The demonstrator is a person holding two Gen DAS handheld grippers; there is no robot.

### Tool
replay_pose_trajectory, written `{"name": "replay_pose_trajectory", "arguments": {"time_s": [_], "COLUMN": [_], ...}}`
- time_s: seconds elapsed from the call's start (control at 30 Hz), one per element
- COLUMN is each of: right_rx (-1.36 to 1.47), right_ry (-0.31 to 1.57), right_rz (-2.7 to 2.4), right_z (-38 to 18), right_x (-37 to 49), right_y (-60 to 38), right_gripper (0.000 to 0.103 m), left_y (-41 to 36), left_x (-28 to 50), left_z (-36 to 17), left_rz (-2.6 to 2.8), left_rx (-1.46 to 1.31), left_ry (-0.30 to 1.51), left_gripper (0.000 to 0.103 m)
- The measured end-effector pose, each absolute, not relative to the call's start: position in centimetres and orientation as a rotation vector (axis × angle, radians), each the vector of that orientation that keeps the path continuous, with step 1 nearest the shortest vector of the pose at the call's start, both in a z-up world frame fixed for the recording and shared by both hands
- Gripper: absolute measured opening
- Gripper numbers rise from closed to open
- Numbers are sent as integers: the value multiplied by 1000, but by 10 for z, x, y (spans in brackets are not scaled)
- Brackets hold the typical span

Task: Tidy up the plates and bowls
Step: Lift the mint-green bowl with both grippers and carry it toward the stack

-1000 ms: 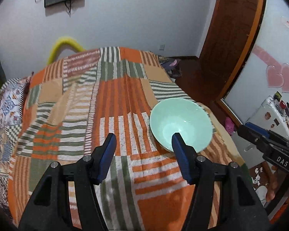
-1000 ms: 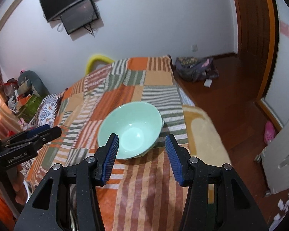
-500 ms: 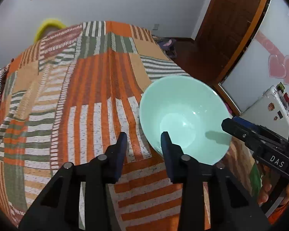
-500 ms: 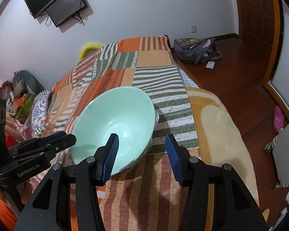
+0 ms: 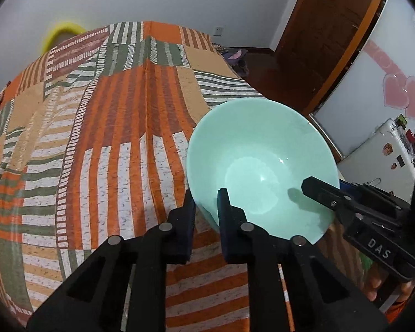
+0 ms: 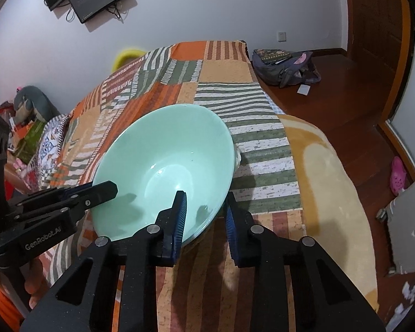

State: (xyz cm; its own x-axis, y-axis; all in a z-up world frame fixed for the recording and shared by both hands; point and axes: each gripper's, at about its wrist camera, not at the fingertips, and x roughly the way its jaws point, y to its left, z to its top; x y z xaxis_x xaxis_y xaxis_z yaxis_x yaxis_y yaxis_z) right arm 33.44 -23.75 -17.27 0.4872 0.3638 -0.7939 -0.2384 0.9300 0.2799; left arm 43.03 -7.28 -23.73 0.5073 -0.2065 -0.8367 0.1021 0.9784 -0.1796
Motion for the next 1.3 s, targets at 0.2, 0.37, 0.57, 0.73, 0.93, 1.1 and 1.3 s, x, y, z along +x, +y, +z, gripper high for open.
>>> {"name": "replay_pose_trajectory", "arguments": {"time_s": [0.2, 0.37, 0.57, 0.73, 0.93, 1.1, 1.3], "right_rx": [128, 105, 109, 98, 96, 86, 80], "right_ry": [992, 962, 917, 872, 839, 839, 833], "right_rz": [364, 372, 394, 413, 436, 470, 522], "right_z": [-164, -149, -123, -100, -85, -81, -78], "right_x": [327, 312, 291, 269, 240, 220, 197], "right_y": [-235, -228, -223, -216, -203, -192, -171], "right_gripper": [25, 25, 25, 25, 25, 25, 25], "left_y": [-67, -67, -62, -57, -47, -35, -13], "left_x": [421, 399, 365, 334, 293, 259, 215], "left_z": [-228, -206, -174, -147, -124, -113, -102], "left_rz": [-197, -186, -185, -177, -159, -145, -114], "left_rx": [-140, -111, -102, -100, -96, -102, -107], "left_ry": [1032, 990, 944, 908, 874, 858, 831], "left_gripper": [13, 13, 13, 13, 13, 14, 14]}}
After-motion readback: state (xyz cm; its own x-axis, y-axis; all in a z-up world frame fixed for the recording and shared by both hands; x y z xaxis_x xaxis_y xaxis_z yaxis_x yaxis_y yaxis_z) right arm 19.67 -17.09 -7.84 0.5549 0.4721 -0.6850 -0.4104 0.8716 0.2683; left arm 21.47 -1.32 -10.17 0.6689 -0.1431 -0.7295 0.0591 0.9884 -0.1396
